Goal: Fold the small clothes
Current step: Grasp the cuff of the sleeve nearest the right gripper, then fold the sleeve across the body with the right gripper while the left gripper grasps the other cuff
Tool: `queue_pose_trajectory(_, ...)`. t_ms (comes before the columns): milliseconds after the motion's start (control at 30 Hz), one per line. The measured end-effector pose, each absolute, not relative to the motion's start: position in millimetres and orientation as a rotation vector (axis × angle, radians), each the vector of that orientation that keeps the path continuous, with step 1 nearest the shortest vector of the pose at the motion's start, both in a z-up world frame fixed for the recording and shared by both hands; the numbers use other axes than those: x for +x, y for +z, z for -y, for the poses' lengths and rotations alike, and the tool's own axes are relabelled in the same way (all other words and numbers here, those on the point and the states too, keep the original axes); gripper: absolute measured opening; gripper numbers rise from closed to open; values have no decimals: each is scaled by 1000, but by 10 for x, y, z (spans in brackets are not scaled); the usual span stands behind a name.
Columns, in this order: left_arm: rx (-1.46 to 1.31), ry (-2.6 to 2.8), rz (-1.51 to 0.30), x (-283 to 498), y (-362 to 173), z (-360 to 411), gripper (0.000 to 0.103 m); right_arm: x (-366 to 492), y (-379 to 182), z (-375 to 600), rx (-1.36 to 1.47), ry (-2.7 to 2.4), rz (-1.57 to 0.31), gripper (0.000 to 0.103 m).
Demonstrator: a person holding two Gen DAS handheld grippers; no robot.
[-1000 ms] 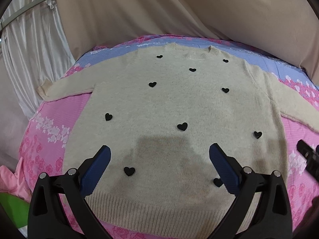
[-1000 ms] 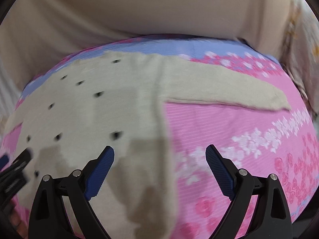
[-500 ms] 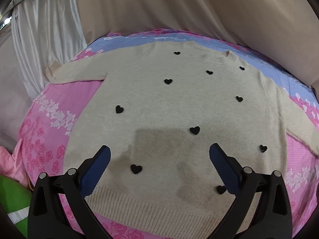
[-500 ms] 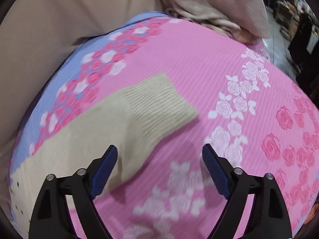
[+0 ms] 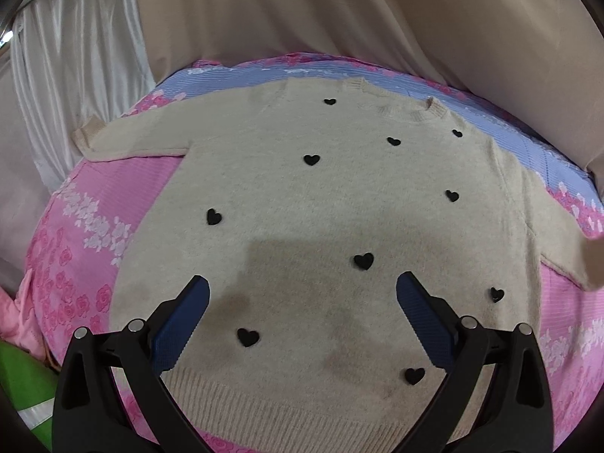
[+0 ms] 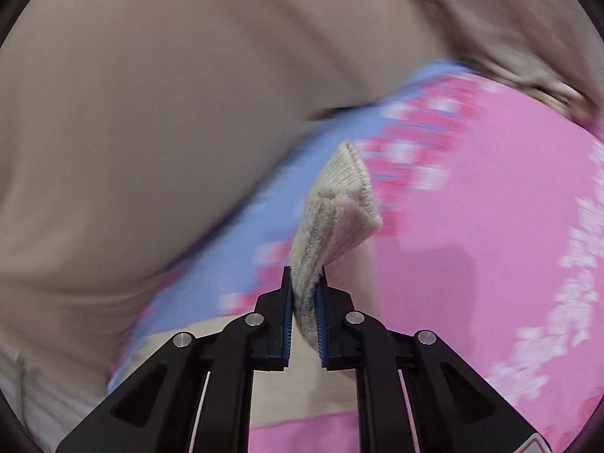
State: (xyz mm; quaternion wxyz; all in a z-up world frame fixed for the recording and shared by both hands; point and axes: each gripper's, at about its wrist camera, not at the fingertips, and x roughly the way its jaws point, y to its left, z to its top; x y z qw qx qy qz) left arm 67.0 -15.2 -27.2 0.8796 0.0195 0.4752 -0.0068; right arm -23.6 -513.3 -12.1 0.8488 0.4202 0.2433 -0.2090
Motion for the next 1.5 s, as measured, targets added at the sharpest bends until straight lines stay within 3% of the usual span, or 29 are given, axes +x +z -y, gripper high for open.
queue_pose_trajectory(200,-39,-52,-987,827,-292,-29,97,1300,443,3453,735,-10,-602,10)
queue_pose_trajectory(433,-148,-45,-1017,1078,-386,-541,98,2670,-279,1378,521,251,-902,25)
queue_pose_trajectory(533,-223,-75,-1062,1291,-468,-775,98,2437,-402,1042,454,214,-908,25)
queue_pose_trajectory(633,-307,-101,-1077,1576,-533,-894,98,1867,-425,1238,452,64,-859,51)
queue_pose_trajectory(867,-343,-174,-1128,2420,-878,-475,97,812,-789,2223,457,-390,-978,54)
queue_pose_trajectory(900,-357,-185,-1133,2510,-930,-423,94,728,-843,2352,487,-430,-983,54)
queue_pose_trajectory(967,-379,-216,-1150,2696,-1035,-304,61,689,-961,2500,512,-465,-1003,54)
queue_pose_trajectory(1000,-382,-224,-1165,2760,-1067,-266,39,671,-1012,2587,509,-473,-1012,54)
queue_pose_trajectory(1067,-402,-219,-1148,2856,-1028,-261,9,707,-1092,2597,503,-474,-1019,54)
queue_pose_trajectory(1200,-456,-258,-1066,2916,-741,-431,8,885,-1121,2617,504,-470,-969,50)
queue_pose_trajectory(1300,-412,-203,-1005,2934,-621,-579,8,955,-1100,2725,526,-477,-928,19)
queue_pose_trajectory(1500,-321,-159,-1122,3020,-1062,-663,11,1001,-1270,2852,537,-470,-958,19)
